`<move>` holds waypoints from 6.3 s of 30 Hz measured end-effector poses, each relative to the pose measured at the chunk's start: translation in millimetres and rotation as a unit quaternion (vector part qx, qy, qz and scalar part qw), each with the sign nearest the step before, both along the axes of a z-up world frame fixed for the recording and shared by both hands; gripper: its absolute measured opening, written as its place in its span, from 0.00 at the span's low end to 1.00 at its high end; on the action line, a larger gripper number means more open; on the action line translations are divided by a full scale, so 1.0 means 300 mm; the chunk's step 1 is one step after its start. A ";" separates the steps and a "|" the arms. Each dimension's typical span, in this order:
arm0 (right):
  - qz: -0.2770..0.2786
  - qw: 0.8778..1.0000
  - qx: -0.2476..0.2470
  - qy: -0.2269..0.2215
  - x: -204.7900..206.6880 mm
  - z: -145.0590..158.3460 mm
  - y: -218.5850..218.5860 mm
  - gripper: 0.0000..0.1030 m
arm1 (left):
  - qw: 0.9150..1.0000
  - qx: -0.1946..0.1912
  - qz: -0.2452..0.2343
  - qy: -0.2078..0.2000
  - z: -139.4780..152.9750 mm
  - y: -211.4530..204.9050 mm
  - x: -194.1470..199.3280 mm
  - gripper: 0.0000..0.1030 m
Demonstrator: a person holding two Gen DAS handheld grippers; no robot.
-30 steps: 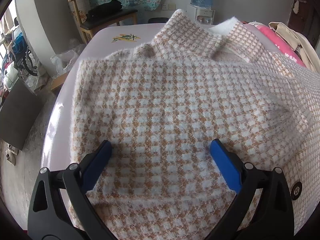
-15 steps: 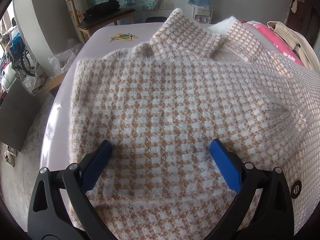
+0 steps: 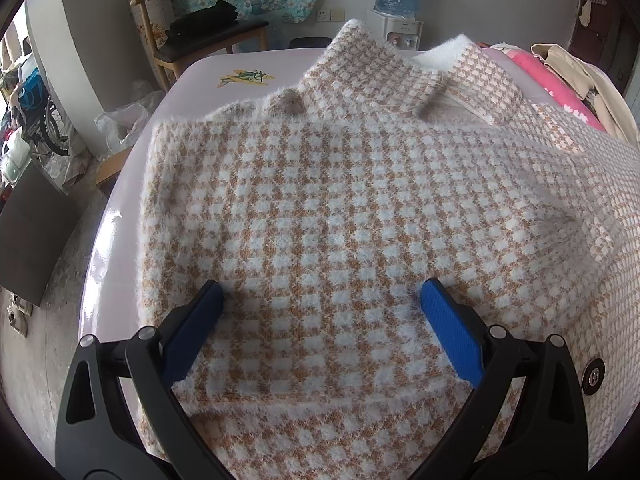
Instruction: Fold large clothes
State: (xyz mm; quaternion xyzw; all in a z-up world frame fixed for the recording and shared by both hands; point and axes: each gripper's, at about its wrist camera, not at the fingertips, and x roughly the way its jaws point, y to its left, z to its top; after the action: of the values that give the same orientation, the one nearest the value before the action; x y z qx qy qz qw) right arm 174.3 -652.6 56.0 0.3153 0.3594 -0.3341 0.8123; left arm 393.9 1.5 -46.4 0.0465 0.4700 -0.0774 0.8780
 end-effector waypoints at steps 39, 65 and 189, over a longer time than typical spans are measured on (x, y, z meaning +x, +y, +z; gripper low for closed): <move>0.554 0.831 0.057 0.001 0.418 -0.064 1.453 0.63 | 0.990 -0.133 -0.029 -0.021 0.150 0.147 -0.099 0.93; 0.475 0.872 -0.113 0.019 0.266 -0.078 1.136 0.60 | 0.989 -0.130 -0.013 -0.067 0.301 0.054 0.057 0.06; 0.500 0.854 -0.084 0.118 -0.540 -0.295 1.405 0.94 | 0.993 -0.096 0.035 0.058 -0.021 0.253 -1.145 0.59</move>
State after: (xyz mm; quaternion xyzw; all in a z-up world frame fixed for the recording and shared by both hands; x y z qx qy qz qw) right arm 12.2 -231.0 -32.4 -0.0183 0.5321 0.0531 0.8448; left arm 50.4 77.4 -52.6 -0.0585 0.5117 -0.0941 0.8520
